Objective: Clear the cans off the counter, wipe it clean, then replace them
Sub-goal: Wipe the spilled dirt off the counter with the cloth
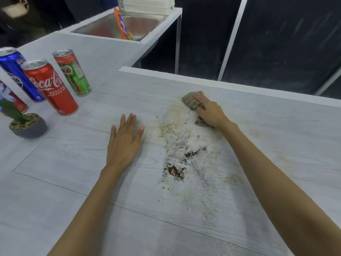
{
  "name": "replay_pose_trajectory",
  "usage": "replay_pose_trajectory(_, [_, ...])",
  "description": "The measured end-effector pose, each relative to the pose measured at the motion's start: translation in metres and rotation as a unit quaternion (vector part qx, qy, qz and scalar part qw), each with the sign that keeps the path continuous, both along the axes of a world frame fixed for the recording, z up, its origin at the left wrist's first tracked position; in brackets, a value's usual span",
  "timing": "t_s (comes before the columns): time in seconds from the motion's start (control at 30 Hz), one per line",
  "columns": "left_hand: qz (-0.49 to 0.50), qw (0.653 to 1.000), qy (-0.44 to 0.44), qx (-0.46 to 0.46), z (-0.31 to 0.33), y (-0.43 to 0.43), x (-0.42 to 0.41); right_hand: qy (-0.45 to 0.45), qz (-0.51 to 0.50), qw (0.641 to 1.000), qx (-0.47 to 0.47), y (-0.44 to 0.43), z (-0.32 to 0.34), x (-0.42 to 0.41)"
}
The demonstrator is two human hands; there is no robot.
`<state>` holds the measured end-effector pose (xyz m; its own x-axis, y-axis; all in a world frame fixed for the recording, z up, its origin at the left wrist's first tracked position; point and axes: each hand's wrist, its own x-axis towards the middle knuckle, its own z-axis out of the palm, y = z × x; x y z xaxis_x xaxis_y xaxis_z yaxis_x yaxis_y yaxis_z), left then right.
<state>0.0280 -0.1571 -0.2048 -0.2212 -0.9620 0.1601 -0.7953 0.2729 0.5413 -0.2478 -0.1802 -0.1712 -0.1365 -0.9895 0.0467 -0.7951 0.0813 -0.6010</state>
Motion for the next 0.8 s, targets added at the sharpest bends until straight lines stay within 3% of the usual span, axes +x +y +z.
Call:
replay_pose_trajectory(0.17, [-0.002,1.000,-0.011,0.003,0.000,0.001,-0.001,-0.063,0.069,0.996,-0.011,0.049,-0.002,0.022])
replay_pose_trajectory(0.27, [-0.005,1.000,-0.015,0.005,0.000,0.000,-0.001,-0.051,0.104,0.993,-0.016,0.080,-0.001,0.028])
replay_pose_trajectory(0.4, [-0.002,1.000,-0.021,0.002,0.000,0.000,0.000,-0.219,0.132,0.965,0.060,0.091,0.008,0.011])
replay_pose_trajectory(0.5, [-0.006,1.000,-0.028,-0.001,-0.001,0.000,0.000,-0.288,0.062,0.955,0.035,0.062,0.016,-0.006])
replay_pose_trajectory(0.67, [-0.004,1.000,-0.029,-0.006,-0.001,-0.002,0.000,-0.209,-0.028,0.977,-0.020,-0.013,0.014,0.013])
replay_pose_trajectory(0.8, [-0.004,0.999,-0.029,-0.013,-0.002,-0.002,0.001,-0.115,0.042,0.993,-0.005,-0.038,0.006,0.055])
